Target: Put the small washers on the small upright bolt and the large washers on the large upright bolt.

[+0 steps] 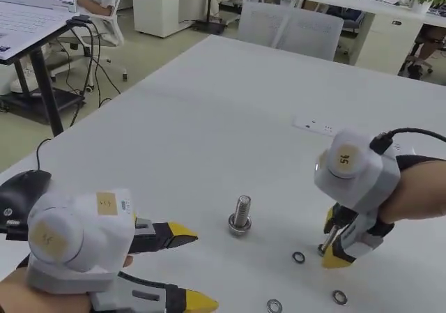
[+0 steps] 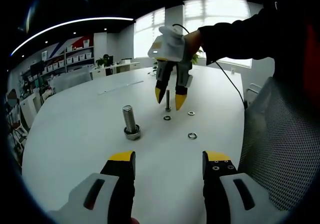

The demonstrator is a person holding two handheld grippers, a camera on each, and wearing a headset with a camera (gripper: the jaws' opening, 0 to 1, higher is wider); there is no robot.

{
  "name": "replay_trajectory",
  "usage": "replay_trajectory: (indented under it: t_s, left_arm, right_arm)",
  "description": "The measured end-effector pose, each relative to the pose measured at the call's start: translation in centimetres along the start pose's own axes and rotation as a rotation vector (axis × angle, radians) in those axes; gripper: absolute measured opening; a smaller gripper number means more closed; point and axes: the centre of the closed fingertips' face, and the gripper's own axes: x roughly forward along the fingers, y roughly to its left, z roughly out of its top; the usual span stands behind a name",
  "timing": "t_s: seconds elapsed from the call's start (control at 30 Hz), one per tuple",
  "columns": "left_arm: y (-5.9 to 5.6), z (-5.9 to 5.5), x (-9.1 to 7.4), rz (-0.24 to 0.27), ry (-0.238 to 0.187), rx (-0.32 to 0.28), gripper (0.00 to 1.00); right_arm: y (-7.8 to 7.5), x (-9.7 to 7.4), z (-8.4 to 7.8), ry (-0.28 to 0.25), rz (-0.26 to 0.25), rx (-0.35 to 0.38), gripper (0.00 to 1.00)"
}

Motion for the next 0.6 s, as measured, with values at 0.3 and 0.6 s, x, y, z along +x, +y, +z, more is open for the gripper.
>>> replay_trajectory:
  t_s: [0.3,0.6]
  left_arm:
    - [0.0,0.0,0.0,0.001,-0.003,0.002,0.53]
    - [-0.1,0.2,0.0,0.003,-0.009,0.003,0.53]
  right_arm:
    - [0.3,-0.8,2.4,-0.064,-0.001,-0.029,0.48]
    - [1.3,-0.5,3.6,-0.055,0.022,-0.073,0.47]
